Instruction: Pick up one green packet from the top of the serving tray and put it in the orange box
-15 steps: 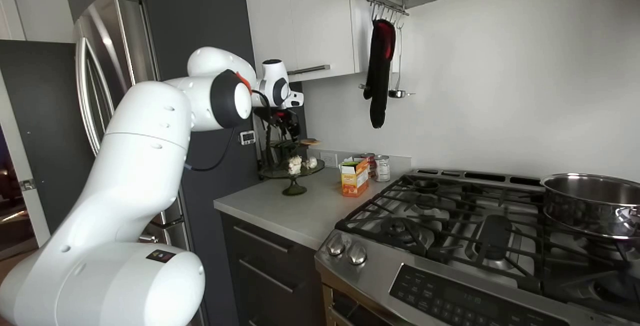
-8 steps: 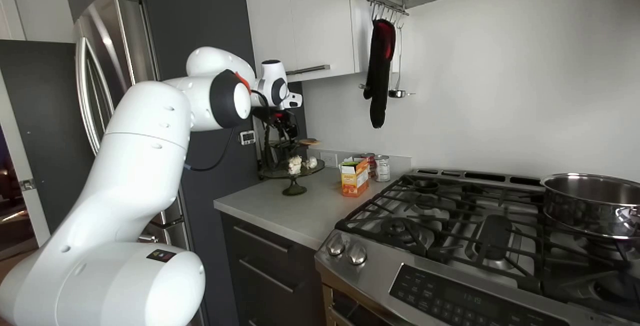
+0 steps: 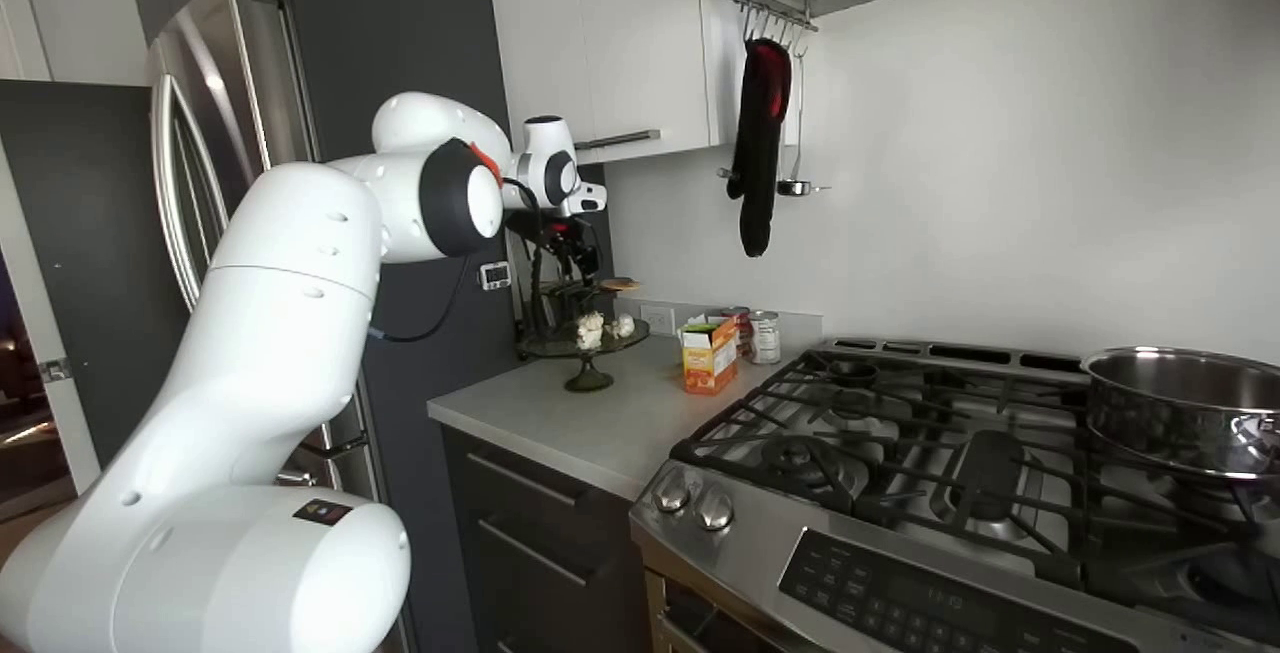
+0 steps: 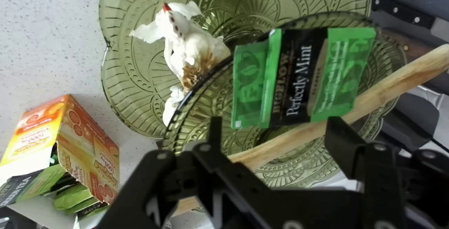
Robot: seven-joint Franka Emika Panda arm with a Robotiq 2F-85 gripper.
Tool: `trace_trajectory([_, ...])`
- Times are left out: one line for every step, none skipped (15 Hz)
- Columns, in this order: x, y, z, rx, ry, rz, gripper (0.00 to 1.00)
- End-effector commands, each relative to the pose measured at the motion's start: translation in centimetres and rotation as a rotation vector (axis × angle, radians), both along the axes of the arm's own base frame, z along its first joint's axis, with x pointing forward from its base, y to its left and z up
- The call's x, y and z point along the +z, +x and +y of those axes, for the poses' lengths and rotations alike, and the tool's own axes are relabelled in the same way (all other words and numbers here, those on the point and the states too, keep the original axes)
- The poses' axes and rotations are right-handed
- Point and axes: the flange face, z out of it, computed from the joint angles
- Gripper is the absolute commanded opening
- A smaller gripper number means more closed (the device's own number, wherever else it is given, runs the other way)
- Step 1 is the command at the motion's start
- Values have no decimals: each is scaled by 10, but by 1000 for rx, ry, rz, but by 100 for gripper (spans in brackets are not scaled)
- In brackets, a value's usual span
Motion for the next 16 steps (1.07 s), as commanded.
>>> trace_trajectory([-5,0,1,-7,-28,35,77])
trace_trajectory([-7,0,2,-4,-30,42,78])
trace_trajectory([-9,0,3,-2,-28,48,77])
trace_trajectory([-10,0,3,0,-26,52,77])
trace_trajectory([-11,0,4,2,-26,56,78])
trace_trajectory([-12,1,4,4,-20,58,77])
trace_trajectory([-11,1,4,4,-20,56,77])
trace_trajectory([-10,1,4,6,-12,54,75])
trace_trajectory([-10,1,4,7,-10,53,75])
trace_trajectory([-10,1,5,10,-3,53,71])
trace_trajectory([-10,1,6,13,1,54,71])
trace_trajectory([-10,1,6,15,2,52,67])
trace_trajectory([-10,1,8,18,3,54,69])
trace_trajectory([-10,1,9,21,3,53,67])
trace_trajectory([-10,1,11,23,4,53,68])
trace_trajectory([-10,2,12,26,4,53,66])
